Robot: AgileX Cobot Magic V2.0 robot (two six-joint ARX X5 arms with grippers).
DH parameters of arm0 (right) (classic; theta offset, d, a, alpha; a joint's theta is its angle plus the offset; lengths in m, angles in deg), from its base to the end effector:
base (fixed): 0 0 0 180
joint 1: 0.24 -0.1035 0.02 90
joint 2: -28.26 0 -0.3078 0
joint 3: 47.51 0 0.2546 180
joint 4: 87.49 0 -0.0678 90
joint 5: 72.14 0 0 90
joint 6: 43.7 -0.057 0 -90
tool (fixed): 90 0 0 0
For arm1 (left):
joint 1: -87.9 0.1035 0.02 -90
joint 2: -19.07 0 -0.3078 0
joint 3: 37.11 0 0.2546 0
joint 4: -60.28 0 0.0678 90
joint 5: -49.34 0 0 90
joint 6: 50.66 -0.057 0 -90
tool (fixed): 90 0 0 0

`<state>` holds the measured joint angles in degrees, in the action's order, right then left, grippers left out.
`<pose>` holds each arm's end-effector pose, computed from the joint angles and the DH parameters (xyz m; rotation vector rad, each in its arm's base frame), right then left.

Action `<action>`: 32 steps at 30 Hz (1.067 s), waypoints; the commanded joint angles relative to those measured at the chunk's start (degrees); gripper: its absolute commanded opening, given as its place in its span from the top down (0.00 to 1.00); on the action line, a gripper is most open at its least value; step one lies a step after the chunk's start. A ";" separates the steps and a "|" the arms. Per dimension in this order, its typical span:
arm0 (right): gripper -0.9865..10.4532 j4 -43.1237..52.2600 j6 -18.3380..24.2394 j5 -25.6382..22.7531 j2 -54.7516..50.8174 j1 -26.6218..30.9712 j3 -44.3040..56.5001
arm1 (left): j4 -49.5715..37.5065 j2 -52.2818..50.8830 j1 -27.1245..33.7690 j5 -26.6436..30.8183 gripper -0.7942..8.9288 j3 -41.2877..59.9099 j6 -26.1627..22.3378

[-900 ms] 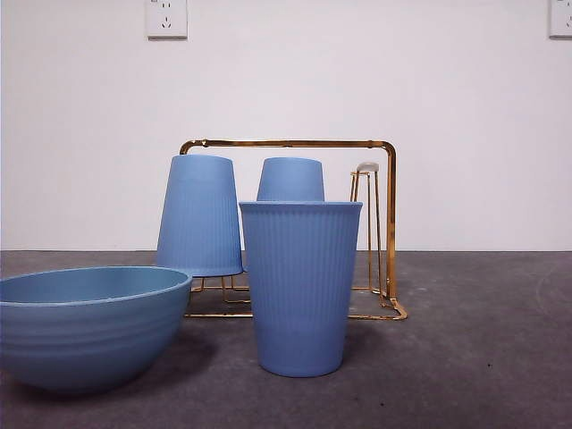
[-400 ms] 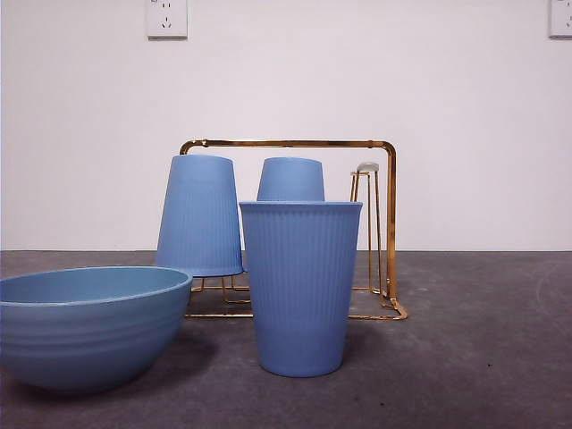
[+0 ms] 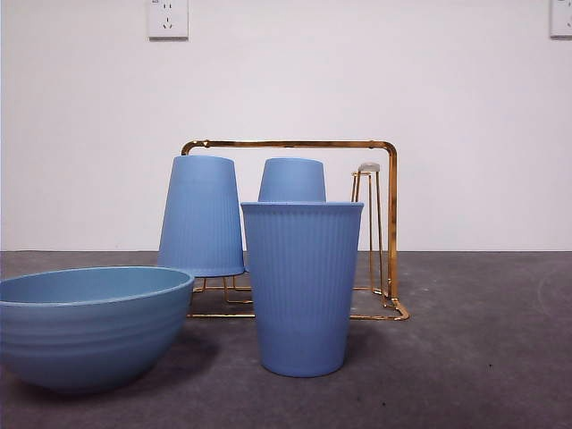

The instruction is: Right arm lift cup from the cupboard, then place it on the right of the bowl

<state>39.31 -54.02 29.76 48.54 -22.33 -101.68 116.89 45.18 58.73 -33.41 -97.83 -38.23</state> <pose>0.0505 0.0332 0.3113 0.1428 0.3924 0.5550 0.0633 -0.0271 0.3370 -0.0912 0.4056 -0.3358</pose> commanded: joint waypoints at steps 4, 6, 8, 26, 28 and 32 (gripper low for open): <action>0.90 0.61 0.33 0.09 0.13 -0.28 -0.79 | -15.06 -9.22 14.47 -0.20 0.91 15.72 -7.10; 0.90 0.59 0.33 0.11 0.13 -0.28 -0.79 | -19.98 -13.86 18.91 -0.20 0.91 22.51 -9.20; 0.90 0.61 0.33 0.07 0.13 -0.26 -0.79 | -22.82 -18.21 22.23 -0.20 0.91 28.39 -9.44; 0.90 0.61 0.33 0.09 0.13 -0.26 -0.79 | -34.47 -25.94 28.59 -11.74 0.91 46.38 -14.95; 0.90 0.61 0.33 0.09 0.13 -0.26 -0.79 | -32.74 -25.94 28.57 -11.87 0.91 46.38 -14.43; 0.90 0.61 0.33 0.09 0.13 -0.26 -0.79 | -32.65 -25.92 28.57 -11.85 0.91 46.38 -13.86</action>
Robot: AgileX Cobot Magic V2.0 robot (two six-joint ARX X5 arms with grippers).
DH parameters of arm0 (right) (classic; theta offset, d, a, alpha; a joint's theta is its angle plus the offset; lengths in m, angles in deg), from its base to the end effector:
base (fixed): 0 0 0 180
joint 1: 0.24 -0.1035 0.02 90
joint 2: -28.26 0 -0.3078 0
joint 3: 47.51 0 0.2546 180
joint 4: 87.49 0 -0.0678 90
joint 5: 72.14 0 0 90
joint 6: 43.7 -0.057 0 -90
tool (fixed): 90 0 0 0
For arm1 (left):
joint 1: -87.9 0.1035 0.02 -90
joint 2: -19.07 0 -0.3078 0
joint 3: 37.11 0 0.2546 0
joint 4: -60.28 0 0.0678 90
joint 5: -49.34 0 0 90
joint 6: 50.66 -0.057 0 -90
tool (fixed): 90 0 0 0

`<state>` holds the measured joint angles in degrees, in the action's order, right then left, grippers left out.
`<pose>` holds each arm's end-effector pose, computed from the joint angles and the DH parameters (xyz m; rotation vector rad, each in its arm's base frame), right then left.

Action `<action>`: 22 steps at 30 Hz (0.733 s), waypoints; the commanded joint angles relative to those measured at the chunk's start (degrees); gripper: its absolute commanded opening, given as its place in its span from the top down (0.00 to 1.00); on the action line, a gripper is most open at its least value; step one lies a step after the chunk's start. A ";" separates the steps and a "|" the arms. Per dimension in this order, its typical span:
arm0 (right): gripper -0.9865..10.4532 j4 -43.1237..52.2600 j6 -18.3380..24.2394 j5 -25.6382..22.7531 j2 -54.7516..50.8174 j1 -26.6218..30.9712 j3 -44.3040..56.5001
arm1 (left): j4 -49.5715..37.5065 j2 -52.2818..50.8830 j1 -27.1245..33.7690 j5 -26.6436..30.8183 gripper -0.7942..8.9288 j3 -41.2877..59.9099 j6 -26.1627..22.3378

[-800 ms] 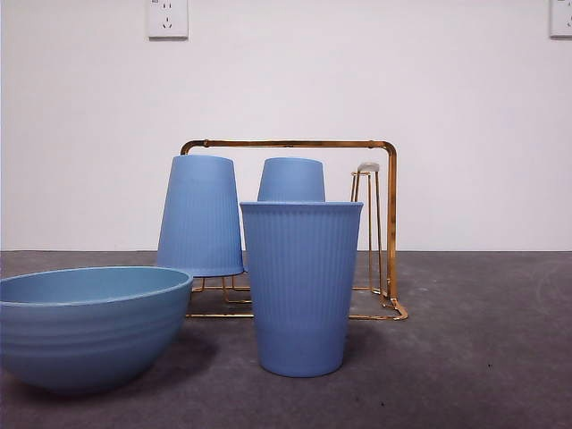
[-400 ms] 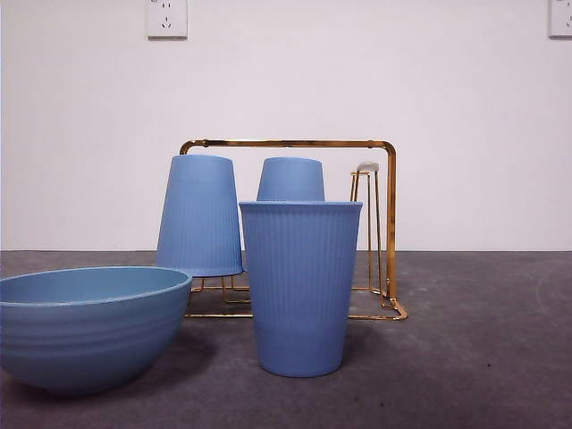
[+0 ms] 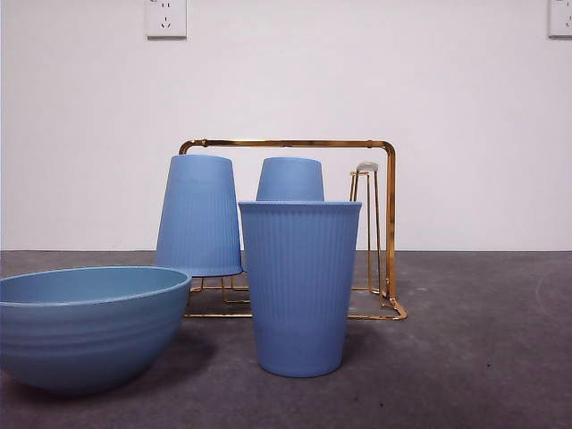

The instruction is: Right arm lift cup from the cupboard, then place it on the right of the bowl

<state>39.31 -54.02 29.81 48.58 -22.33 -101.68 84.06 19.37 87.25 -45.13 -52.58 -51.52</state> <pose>0.0506 0.0333 0.3113 0.1428 0.3932 0.5558 0.0811 -0.0054 0.1531 0.0100 0.1496 -0.0903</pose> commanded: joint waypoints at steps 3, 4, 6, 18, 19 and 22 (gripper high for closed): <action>0.90 0.61 0.33 0.04 0.09 -0.26 -0.79 | 0.20 -0.11 0.04 -0.13 0.91 1.14 -0.57; 0.90 0.61 0.33 0.04 0.09 -0.26 -0.79 | 0.17 -0.11 0.04 -0.13 0.91 1.14 -0.57; 0.90 0.61 0.33 0.04 0.09 -0.26 -0.79 | 0.17 -0.11 0.04 -0.13 0.91 1.14 -0.57; 0.90 1.25 0.59 -0.15 -0.52 1.01 -0.02 | 0.20 -0.11 0.04 -0.13 0.91 1.14 -0.57; 0.90 2.29 1.01 -0.42 -0.79 1.90 0.74 | 0.20 -0.11 0.04 -0.13 0.91 1.14 -0.59; 0.90 8.33 3.34 -2.01 -3.50 6.34 6.14 | 0.20 -0.11 0.04 -0.13 0.91 1.14 -0.57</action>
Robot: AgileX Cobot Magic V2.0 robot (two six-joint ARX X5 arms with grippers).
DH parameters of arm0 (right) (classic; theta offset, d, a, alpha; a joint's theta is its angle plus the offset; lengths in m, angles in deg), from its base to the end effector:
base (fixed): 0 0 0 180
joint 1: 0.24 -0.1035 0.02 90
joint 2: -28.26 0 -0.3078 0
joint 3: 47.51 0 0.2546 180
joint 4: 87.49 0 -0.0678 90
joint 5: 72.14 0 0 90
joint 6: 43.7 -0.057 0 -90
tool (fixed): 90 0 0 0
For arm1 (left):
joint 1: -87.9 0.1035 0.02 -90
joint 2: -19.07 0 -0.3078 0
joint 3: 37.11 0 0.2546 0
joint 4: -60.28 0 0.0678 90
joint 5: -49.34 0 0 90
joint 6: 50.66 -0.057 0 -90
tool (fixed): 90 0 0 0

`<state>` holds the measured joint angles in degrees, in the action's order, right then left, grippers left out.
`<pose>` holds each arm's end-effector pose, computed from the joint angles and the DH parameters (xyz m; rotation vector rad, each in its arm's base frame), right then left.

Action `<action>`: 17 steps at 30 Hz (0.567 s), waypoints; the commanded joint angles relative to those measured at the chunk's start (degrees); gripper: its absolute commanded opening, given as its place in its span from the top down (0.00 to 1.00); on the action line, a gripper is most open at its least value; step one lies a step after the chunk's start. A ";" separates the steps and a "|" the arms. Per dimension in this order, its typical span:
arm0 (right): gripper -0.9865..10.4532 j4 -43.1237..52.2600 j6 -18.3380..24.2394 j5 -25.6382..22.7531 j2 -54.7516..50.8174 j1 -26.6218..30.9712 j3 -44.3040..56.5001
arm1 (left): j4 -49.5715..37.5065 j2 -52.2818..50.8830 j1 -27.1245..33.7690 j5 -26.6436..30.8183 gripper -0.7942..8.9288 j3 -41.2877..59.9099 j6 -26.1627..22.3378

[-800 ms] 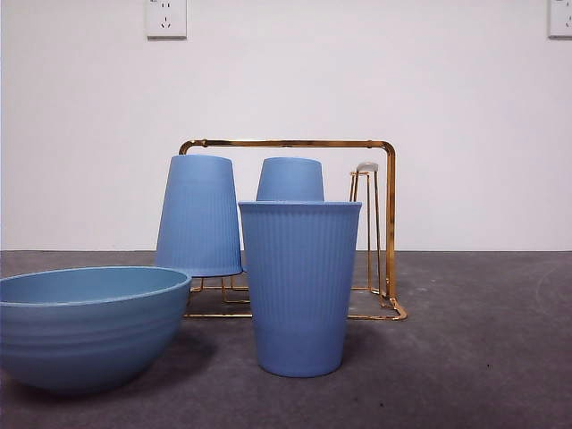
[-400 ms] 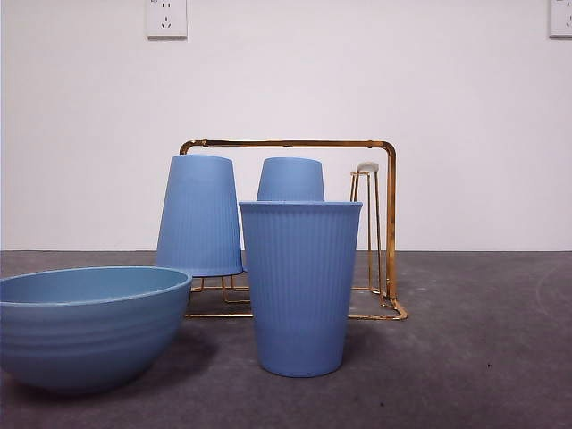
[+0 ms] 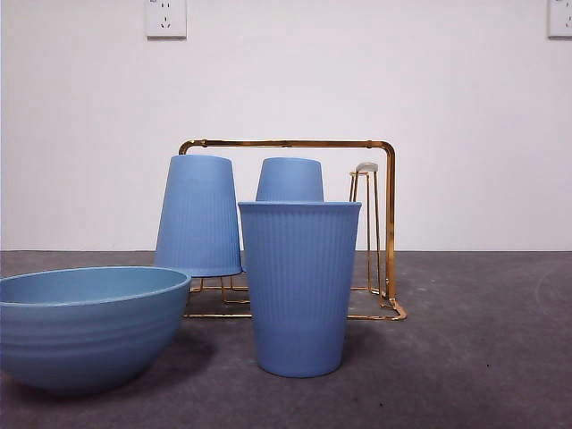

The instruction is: Right arm lift cup from the cupboard, then place it on the right of the bowl

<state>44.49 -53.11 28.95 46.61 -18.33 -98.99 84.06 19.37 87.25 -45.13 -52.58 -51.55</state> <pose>0.0542 0.0293 0.3078 0.1437 0.3031 0.4836 0.0811 -0.0054 0.1531 0.0105 0.1495 -0.0904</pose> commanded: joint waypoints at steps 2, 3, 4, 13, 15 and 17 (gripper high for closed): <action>0.90 8.87 3.61 -3.10 -4.70 6.08 9.64 | 0.20 -0.11 0.04 -0.13 0.91 1.14 -0.55; 0.90 11.28 4.37 -3.91 -6.03 7.58 12.37 | 0.20 -0.11 0.04 -0.13 0.91 1.14 -0.55; 0.90 14.01 5.60 -5.22 -7.76 9.57 16.02 | 0.20 -0.11 0.04 -0.13 0.91 1.14 -0.55; 0.90 19.45 9.01 -6.99 -16.46 18.08 31.95 | 0.20 -0.11 0.04 -0.13 0.91 1.14 -0.55; 0.90 19.89 9.01 -6.80 -17.44 18.23 34.07 | 0.20 -0.11 0.04 -0.13 0.91 1.14 -0.55; 0.90 21.29 8.96 -6.25 -18.14 18.21 36.11 | 0.20 -0.11 0.04 -0.13 0.91 1.14 -0.55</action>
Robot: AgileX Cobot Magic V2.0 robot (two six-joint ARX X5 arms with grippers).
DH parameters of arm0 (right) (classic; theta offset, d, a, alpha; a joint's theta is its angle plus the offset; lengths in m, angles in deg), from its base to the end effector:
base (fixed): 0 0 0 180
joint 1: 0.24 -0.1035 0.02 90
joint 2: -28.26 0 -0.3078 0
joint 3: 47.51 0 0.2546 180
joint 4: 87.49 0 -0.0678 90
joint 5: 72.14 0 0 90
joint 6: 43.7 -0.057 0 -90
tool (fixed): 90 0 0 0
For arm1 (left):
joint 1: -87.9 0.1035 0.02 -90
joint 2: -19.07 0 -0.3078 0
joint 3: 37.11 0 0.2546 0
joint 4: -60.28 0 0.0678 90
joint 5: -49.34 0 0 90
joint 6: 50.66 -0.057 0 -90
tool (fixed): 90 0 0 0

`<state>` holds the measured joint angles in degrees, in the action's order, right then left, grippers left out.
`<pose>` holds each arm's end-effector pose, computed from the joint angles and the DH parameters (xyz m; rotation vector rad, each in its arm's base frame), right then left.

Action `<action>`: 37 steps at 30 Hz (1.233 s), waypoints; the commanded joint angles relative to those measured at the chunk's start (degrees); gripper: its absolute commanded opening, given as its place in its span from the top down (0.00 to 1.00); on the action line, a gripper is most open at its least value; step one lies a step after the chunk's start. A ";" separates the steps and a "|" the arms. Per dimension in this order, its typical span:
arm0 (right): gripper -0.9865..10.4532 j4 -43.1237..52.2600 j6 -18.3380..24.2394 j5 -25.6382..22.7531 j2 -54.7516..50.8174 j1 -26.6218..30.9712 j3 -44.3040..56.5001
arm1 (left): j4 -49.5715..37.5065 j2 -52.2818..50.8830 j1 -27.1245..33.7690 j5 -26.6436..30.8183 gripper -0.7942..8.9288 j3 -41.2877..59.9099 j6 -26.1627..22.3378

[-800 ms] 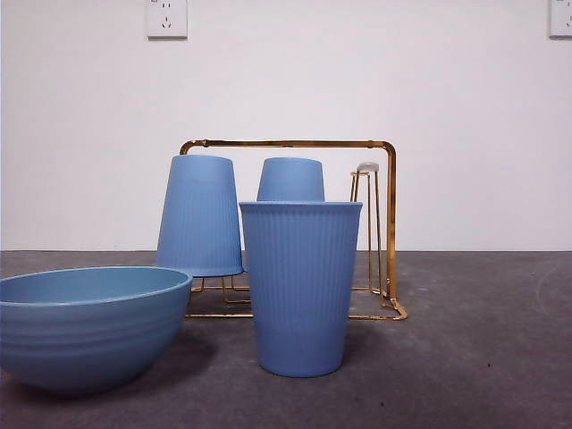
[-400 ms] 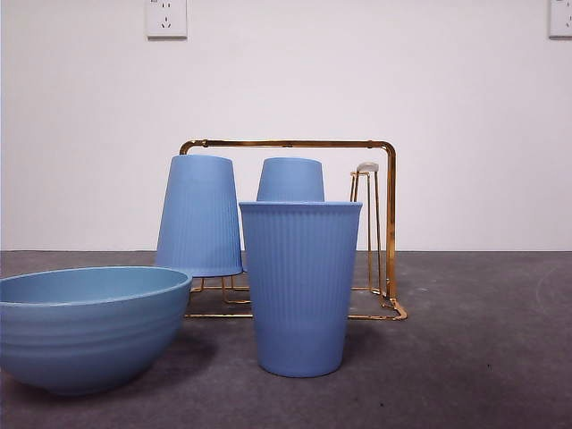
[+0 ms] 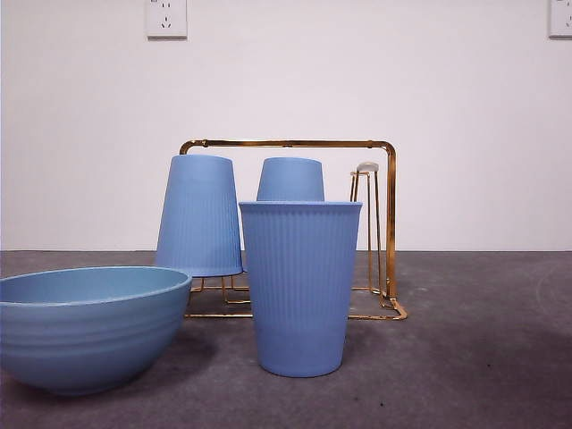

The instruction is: Right arm lift cup from the cupboard, then place it on the right of the bowl

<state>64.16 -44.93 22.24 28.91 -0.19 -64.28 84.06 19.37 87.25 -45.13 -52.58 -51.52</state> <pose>0.0786 0.0043 0.1513 0.0296 0.2141 0.0730 0.0811 -0.0054 0.1531 0.0100 0.1496 -0.0903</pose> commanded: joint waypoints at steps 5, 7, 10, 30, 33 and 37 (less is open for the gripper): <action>0.90 5.14 1.09 1.64 -0.46 0.02 2.51 | 0.22 -0.11 0.04 -0.13 0.91 1.14 -0.57; 0.90 5.18 1.09 1.64 -0.46 0.02 2.51 | 0.20 -0.11 0.04 -0.13 0.91 1.14 -0.57; 0.90 5.70 1.07 1.62 -0.46 0.02 2.51 | 0.20 -0.11 0.04 -0.13 0.91 1.14 -0.57; 0.90 5.75 1.09 1.60 -0.46 0.02 2.49 | 0.20 -0.11 0.04 -0.13 0.91 1.14 -0.57; 0.90 5.75 1.07 1.62 -0.44 0.02 2.49 | 0.20 -0.11 0.04 -0.11 0.91 1.14 -0.57; 0.90 5.75 1.07 1.62 -0.44 0.02 2.49 | 0.20 -0.11 0.04 -0.13 0.91 1.14 -0.57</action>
<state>69.38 -44.10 23.86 28.52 -0.19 -62.18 84.04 19.37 87.25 -45.13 -52.58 -51.52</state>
